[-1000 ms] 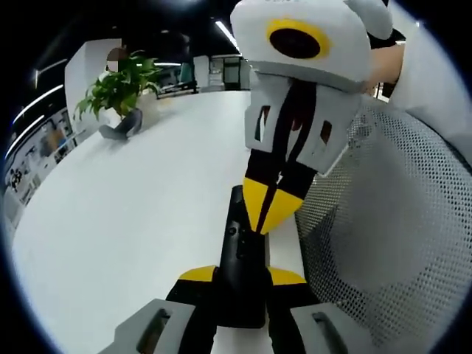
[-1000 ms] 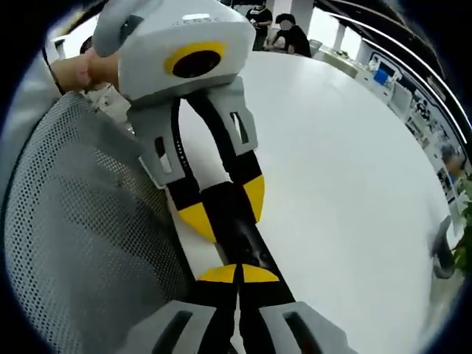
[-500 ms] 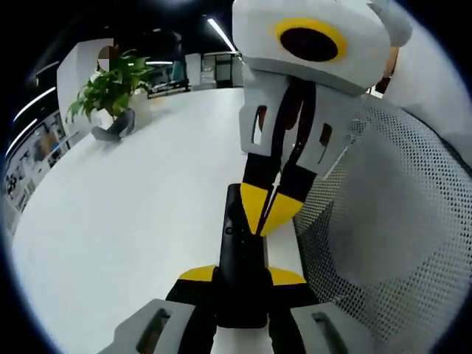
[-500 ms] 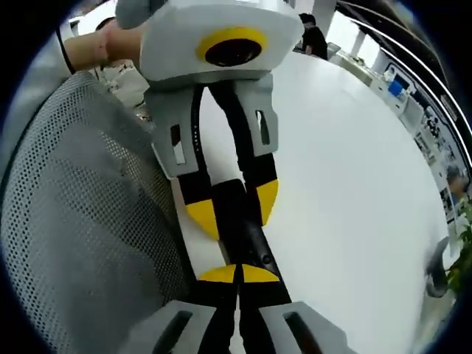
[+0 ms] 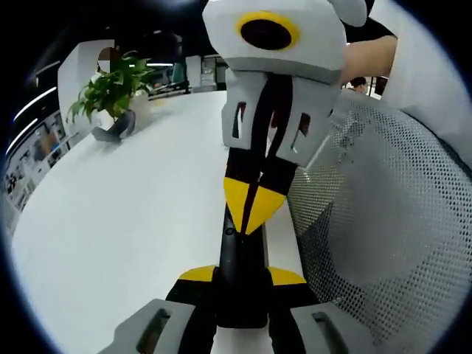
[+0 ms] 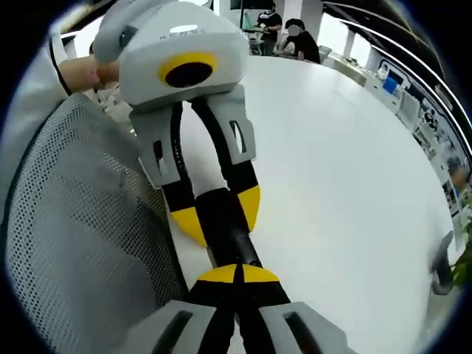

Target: Press the specified remote control buttons in sequence, fully releasing each button before pressing the next.

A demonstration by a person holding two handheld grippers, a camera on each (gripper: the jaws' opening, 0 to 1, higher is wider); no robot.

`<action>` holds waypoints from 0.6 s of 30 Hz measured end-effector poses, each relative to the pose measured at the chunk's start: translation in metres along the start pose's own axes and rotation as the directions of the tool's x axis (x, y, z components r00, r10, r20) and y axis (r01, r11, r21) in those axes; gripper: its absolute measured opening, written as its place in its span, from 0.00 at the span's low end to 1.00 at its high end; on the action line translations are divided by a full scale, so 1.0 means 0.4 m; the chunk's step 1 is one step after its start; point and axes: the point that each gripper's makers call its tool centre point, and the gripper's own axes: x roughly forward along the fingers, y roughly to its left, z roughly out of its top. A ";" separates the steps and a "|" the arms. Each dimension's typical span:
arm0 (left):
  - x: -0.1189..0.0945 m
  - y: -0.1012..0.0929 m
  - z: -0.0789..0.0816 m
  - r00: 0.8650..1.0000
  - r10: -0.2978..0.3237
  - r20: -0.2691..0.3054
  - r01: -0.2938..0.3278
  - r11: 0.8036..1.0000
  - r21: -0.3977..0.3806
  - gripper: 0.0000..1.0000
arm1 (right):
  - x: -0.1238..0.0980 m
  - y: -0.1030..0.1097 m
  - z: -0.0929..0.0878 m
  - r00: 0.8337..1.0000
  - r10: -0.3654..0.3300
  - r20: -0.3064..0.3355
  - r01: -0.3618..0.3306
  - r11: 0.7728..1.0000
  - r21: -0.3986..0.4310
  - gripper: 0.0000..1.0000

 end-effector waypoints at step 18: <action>0.000 0.003 0.001 1.000 0.006 -0.004 -0.006 1.000 0.004 0.24 | -0.008 -0.015 0.002 0.992 0.118 0.054 -0.128 0.959 0.253 0.00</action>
